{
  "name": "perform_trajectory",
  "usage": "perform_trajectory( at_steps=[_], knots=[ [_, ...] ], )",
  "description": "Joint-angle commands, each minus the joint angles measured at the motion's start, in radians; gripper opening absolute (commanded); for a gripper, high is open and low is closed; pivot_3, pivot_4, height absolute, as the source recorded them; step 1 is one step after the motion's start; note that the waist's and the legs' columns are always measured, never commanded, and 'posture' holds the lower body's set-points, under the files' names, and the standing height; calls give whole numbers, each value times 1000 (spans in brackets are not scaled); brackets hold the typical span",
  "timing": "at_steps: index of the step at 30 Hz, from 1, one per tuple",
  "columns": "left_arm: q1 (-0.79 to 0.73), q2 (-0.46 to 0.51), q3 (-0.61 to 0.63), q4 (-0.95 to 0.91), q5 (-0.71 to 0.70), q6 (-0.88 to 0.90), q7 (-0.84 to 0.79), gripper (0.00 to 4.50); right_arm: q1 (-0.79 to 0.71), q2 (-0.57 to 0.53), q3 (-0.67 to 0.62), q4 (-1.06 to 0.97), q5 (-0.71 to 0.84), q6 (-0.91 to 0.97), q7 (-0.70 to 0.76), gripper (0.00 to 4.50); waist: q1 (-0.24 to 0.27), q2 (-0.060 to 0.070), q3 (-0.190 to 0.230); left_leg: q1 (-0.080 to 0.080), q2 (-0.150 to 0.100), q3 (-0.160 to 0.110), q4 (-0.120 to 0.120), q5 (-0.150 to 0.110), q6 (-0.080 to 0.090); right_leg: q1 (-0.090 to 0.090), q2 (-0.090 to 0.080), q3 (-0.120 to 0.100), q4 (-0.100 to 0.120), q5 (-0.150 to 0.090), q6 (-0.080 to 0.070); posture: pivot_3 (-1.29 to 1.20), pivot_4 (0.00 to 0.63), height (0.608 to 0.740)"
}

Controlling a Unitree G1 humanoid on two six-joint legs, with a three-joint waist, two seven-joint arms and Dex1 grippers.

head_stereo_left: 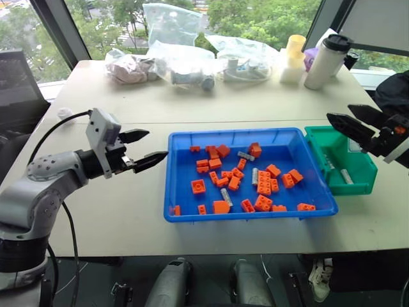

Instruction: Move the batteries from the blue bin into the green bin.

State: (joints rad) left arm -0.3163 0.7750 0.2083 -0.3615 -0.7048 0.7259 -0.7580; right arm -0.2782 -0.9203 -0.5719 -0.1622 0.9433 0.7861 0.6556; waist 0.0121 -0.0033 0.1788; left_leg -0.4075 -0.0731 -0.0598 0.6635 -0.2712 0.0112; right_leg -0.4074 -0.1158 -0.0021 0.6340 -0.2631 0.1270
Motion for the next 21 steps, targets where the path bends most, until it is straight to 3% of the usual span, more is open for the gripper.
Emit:
perform_trajectory(
  at_steps=[1, 4, 8, 13, 17, 21],
  knots=[
    [0, 7, 11, -30, 1, -13, -7, 4500, -22, 3, -13, -17, -8, -20, 3, 4479, 0, 0, 0, 0, 0, 0, 0, 0, 0, 0, 0, 0, 0, 0, 0, 0, 150, 740],
    [-3, 18, 4, -31, 19, -28, -17, 4500, -25, -12, 4, -28, -24, -2, -10, 4479, 0, 0, 0, 0, 0, 0, 0, 0, 0, 0, 0, 0, 0, 0, 0, 0, 150, 740],
    [-32, 78, -15, -16, 71, -54, -61, 4500, -53, -78, 42, -37, 47, 156, 0, 4479, 0, 1, 0, 0, 0, 0, 0, 0, 0, 0, 0, 0, 0, 0, 0, 0, 150, 740],
    [-22, 231, -20, -46, 37, -23, -235, 4500, -178, -158, 138, -73, 181, 337, 67, 4479, -9, 2, 1, -1, 0, 0, -1, 0, 0, -2, -1, 0, 0, 0, 0, 0, 150, 740],
    [-4, 309, -35, -71, 21, -9, -334, 4500, -266, -148, 333, -188, 146, 384, 75, 4479, -9, 3, 2, -1, 1, 0, -2, 0, 0, -2, -1, 0, -1, 0, -1, 0, 150, 740],
    [24, 320, -50, -121, 15, -1, -358, 4500, -413, 12, 480, -167, 277, 603, -64, 4479, -9, 3, 2, -1, 0, 0, -2, 0, 0, -2, -2, 0, -2, 0, -1, 0, 150, 740]
  ],
)
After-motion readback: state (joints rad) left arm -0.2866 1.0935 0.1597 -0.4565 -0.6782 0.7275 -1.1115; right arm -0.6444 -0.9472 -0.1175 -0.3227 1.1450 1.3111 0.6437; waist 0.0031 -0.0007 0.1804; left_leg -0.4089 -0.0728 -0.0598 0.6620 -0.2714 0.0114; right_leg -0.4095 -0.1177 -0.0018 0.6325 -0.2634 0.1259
